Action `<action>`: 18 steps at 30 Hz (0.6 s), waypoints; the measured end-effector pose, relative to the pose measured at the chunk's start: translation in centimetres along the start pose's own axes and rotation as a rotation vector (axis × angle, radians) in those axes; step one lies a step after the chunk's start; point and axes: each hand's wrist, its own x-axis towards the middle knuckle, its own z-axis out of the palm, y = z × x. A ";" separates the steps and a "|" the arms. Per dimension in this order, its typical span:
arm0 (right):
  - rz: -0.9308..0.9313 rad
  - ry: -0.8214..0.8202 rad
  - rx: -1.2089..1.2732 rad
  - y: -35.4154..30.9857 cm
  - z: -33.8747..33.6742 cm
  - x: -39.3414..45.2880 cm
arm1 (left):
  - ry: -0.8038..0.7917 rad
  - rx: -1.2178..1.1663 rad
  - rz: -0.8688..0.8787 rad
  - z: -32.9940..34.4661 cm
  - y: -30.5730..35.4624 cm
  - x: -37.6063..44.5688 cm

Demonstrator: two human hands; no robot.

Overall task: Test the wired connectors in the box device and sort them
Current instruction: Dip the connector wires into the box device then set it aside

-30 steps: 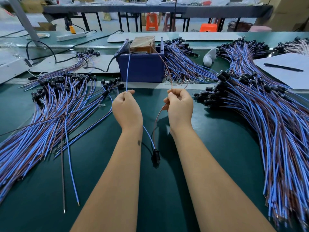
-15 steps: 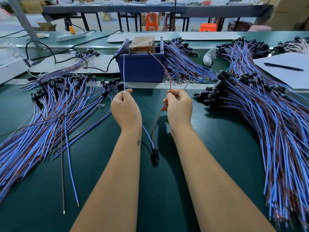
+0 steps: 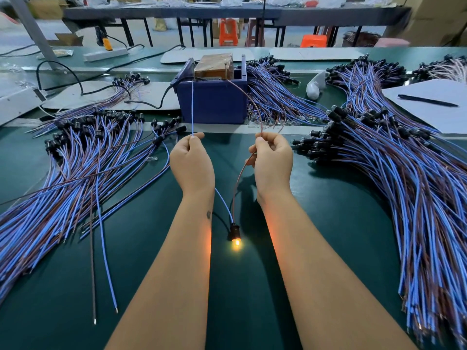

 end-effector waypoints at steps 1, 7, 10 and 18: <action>0.001 0.004 0.001 0.0 0.0 0.0 | -0.005 0.000 0.000 0.0 0.0 0.0; 0.009 0.033 0.020 -0.1 0.0 0.1 | -0.014 0.004 0.004 0.1 -0.1 0.0; 0.005 0.018 -0.003 0.1 0.1 0.1 | -0.022 0.002 0.005 0.1 -0.1 0.0; -0.003 -0.024 -0.061 0.6 0.1 0.3 | -0.055 0.052 0.023 0.2 -0.1 -0.2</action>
